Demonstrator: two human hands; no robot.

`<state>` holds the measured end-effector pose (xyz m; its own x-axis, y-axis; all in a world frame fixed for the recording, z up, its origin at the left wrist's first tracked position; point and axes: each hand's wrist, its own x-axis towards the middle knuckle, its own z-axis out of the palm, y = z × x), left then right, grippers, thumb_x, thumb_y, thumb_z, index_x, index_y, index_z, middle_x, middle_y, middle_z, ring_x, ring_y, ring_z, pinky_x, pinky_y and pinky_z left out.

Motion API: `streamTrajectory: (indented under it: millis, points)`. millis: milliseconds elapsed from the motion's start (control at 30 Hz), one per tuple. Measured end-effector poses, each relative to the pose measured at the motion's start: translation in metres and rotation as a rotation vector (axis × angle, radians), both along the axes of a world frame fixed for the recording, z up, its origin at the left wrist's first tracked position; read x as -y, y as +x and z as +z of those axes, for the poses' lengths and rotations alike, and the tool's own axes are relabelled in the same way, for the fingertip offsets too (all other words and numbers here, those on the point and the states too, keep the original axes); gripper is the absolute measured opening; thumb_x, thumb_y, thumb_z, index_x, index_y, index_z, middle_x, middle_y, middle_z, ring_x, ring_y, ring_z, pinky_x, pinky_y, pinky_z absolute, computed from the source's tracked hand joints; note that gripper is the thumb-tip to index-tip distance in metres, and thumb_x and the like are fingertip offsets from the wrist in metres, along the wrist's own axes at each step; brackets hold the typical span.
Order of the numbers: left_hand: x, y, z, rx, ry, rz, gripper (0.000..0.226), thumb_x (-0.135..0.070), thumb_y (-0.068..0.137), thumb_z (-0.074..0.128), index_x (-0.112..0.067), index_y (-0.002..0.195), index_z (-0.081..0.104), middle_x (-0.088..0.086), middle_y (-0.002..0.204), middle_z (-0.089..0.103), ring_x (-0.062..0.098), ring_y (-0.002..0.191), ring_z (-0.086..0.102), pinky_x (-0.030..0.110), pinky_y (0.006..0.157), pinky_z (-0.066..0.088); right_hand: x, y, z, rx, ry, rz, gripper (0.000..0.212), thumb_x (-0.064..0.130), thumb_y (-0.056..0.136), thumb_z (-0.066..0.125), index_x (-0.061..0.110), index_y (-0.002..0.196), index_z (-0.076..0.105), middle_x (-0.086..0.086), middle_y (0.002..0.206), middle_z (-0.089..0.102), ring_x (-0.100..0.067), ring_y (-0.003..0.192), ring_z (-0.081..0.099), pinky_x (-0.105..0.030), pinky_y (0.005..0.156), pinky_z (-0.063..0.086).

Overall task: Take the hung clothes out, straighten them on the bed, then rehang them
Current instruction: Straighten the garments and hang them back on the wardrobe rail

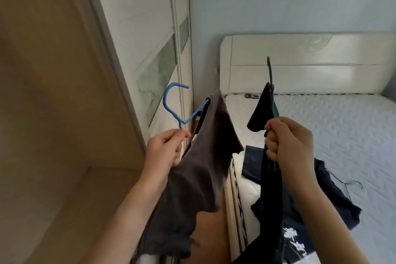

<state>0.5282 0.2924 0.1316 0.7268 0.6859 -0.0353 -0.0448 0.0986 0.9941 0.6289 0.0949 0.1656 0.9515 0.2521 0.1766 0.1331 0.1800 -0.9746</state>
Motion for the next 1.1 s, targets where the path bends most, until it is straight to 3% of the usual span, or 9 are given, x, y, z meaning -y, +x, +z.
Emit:
streamTrajectory:
  millis: [267,567,800,933,1100]
  points:
    - [-0.025,-0.067,-0.024,-0.136,0.019,0.191,0.022,-0.012,0.094,0.056,-0.001,0.081,0.070,-0.006,0.050,0.025,0.006,0.038,0.019,0.015,0.036,0.017,-0.074,-0.020,-0.040,-0.181,-0.142,0.408,0.020,0.004,0.093,0.045,0.005,0.076,0.054,0.000,0.052,0.029,-0.009,0.041,0.023,-0.021,0.038,0.016]
    - [-0.008,-0.136,-0.052,-0.290,-0.147,0.507,0.025,-0.009,0.096,0.054,0.002,0.081,0.070,-0.009,0.046,0.025,0.004,0.036,0.019,0.015,0.035,0.015,-0.125,-0.055,-0.084,-0.350,-0.358,0.872,0.023,0.003,0.095,0.043,0.007,0.073,0.051,0.002,0.050,0.025,-0.009,0.040,0.019,-0.014,0.037,0.014]
    - [0.029,-0.157,-0.052,-0.361,-0.076,0.696,0.030,-0.013,0.093,0.059,-0.019,0.069,0.075,-0.006,0.047,0.029,0.004,0.036,0.023,0.014,0.035,0.017,-0.130,-0.072,-0.076,-0.409,-0.351,0.998,0.020,0.006,0.097,0.043,0.005,0.078,0.049,-0.002,0.053,0.026,-0.009,0.040,0.021,-0.019,0.038,0.014]
    - [0.050,-0.163,-0.051,-0.389,-0.113,0.845,0.030,-0.010,0.093,0.058,-0.010,0.068,0.074,-0.011,0.040,0.030,0.002,0.033,0.023,0.012,0.033,0.018,-0.112,-0.085,-0.081,-0.481,-0.326,1.079,0.024,0.004,0.099,0.042,0.002,0.076,0.050,-0.004,0.050,0.026,-0.009,0.036,0.022,-0.017,0.038,0.014]
    - [0.075,-0.165,-0.041,-0.385,-0.150,1.027,0.023,-0.014,0.095,0.057,-0.003,0.082,0.072,-0.012,0.037,0.031,0.002,0.035,0.026,0.013,0.033,0.019,-0.102,-0.091,-0.072,-0.584,-0.283,1.160,0.024,0.008,0.100,0.041,0.003,0.078,0.048,0.000,0.049,0.026,-0.009,0.036,0.020,-0.015,0.037,0.015]
